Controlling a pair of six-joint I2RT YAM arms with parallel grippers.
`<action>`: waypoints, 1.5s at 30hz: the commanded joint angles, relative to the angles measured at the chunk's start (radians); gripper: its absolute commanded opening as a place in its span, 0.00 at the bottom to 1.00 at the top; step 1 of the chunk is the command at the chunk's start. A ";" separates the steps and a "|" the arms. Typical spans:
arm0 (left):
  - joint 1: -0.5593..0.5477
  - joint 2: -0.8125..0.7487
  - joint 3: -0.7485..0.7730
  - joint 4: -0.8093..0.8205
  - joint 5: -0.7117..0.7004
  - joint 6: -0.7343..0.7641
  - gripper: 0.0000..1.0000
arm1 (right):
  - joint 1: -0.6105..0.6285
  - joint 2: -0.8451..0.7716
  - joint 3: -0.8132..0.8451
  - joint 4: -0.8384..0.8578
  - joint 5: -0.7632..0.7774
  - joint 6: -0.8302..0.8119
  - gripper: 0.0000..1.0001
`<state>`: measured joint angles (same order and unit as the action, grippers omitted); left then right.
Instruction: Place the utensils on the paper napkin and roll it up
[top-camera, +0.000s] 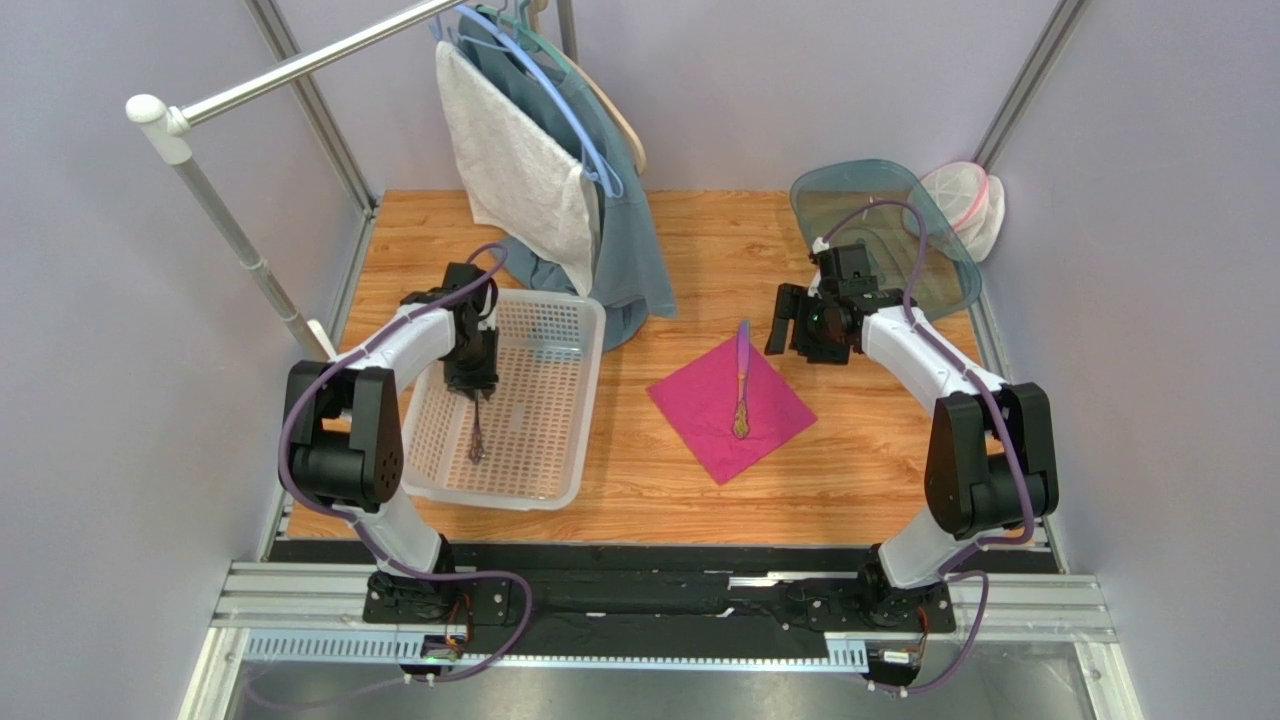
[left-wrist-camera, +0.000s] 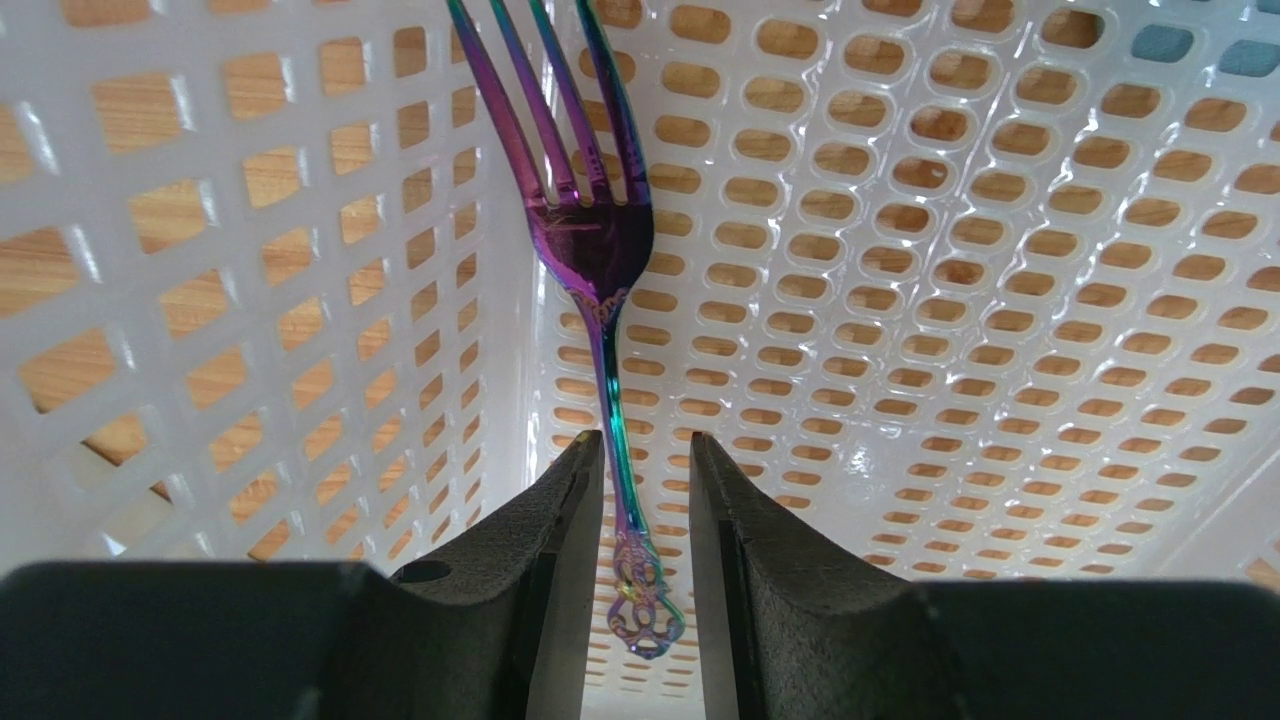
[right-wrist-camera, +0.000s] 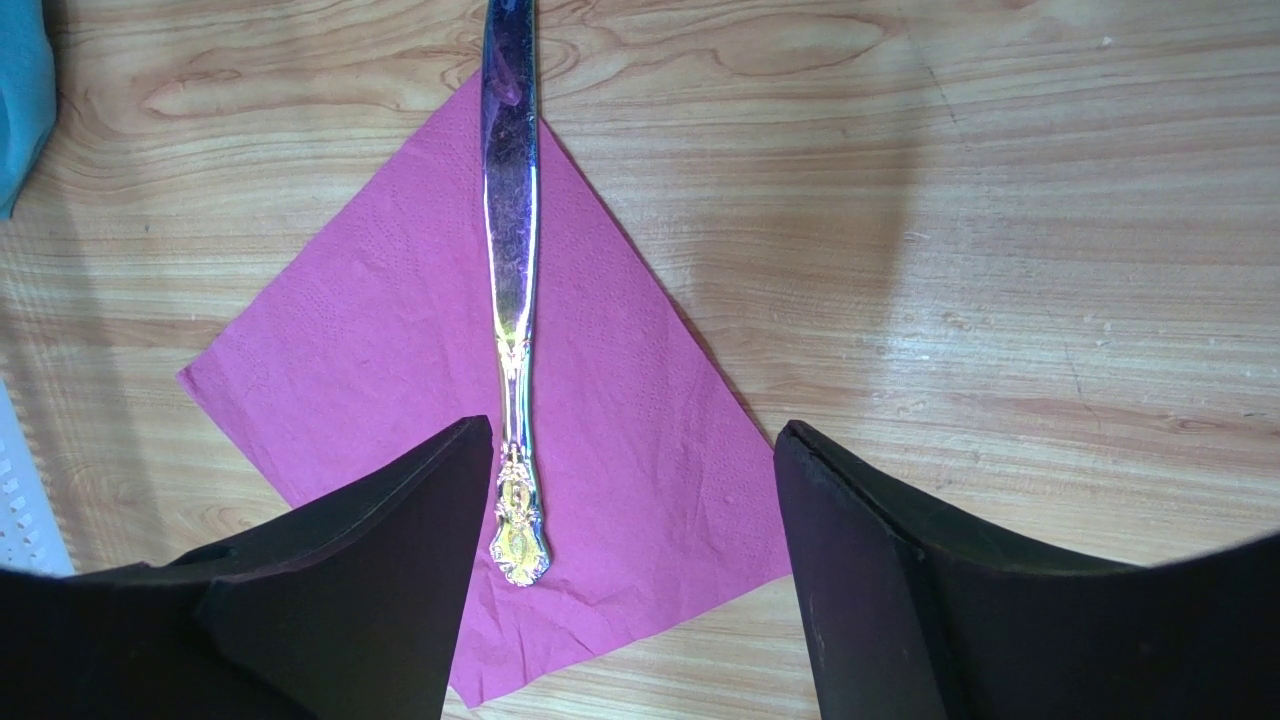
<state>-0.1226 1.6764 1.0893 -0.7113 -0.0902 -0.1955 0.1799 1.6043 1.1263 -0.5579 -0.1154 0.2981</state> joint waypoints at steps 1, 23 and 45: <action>-0.006 -0.030 -0.008 0.030 -0.055 0.013 0.36 | -0.003 -0.029 -0.003 0.030 -0.010 0.007 0.73; -0.006 0.028 -0.026 0.092 0.024 -0.012 0.09 | -0.005 -0.027 0.027 0.000 0.017 0.003 0.70; -0.676 -0.424 0.068 0.059 0.109 0.320 0.00 | -0.100 -0.122 0.026 -0.092 -0.035 -0.057 0.96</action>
<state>-0.6601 1.1683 1.0538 -0.6891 -0.0177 0.0616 0.1143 1.5612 1.1347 -0.6342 -0.1272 0.2779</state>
